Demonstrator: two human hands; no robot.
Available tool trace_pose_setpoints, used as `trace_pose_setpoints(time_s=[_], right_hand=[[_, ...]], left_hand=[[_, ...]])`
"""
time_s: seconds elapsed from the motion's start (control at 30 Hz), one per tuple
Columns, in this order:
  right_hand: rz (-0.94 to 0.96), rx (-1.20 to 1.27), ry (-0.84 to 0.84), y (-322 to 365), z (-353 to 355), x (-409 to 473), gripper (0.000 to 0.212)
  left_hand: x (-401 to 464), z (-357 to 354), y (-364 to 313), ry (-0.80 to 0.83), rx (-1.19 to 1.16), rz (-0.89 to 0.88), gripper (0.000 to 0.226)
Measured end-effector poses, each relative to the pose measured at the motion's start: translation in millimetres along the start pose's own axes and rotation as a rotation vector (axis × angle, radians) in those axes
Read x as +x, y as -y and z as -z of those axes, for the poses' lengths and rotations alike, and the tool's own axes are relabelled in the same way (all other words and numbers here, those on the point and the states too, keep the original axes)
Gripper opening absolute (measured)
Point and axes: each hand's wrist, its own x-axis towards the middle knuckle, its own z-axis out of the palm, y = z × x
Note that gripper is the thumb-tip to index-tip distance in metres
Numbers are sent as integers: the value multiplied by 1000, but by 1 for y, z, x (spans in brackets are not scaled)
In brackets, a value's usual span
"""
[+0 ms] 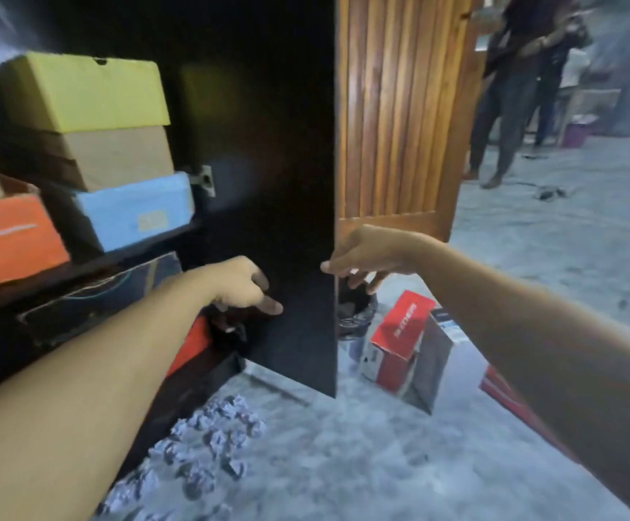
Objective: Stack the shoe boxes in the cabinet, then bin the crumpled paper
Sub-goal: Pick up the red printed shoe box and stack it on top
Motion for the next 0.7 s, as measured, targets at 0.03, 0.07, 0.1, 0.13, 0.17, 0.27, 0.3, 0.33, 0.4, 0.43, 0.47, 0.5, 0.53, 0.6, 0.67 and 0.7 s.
trace_pose_setpoints(time_s=[0.03,0.07,0.1,0.13,0.17,0.27,0.3,0.33,0.4,0.43,0.47,0.5,0.53,0.6,0.67,0.7], right_hand=[[-32,-5,-4,-25,3,-8,39],[-64,-2,-4,-50,6,-15,39],[-104,10,-7,-78,10,-23,40],[-135,19,-9,-100,10,-27,40],[-163,10,-5,-118,9,-28,40],[-246,-33,-50,-188,8,-27,34],[-265,-35,-90,-212,8,-25,27],[-278,-35,-145,-236,8,-22,18],[-305,-33,-289,-283,10,-14,6],[-333,-37,-346,-304,11,-9,6],[-363,-31,-396,-326,13,-3,13],[-396,-20,-432,-348,15,3,23],[-425,-8,-455,-370,17,8,30],[-504,0,-477,-408,20,14,32],[-592,-6,-480,-442,22,15,32],[-630,-19,-479,-460,22,14,34]], left_hand=[[5,-18,-17,29,-7,-24,71],[11,-36,-34,58,-14,-46,68],[20,-59,-52,90,-29,-72,64],[27,-77,-64,113,-54,-87,61],[31,-90,-70,133,-88,-99,58],[55,-144,-98,167,-142,-120,48],[63,-161,-107,180,-150,-119,40],[71,-179,-116,192,-168,-114,32],[89,-213,-134,186,-225,-82,23],[99,-228,-142,175,-260,-65,23],[110,-243,-151,157,-297,-42,26],[120,-256,-159,137,-328,-27,28],[128,-267,-168,110,-353,-23,27],[145,-289,-184,-3,-325,-43,23],[159,-310,-202,-73,-261,-80,19],[165,-321,-212,-54,-249,-99,18]])
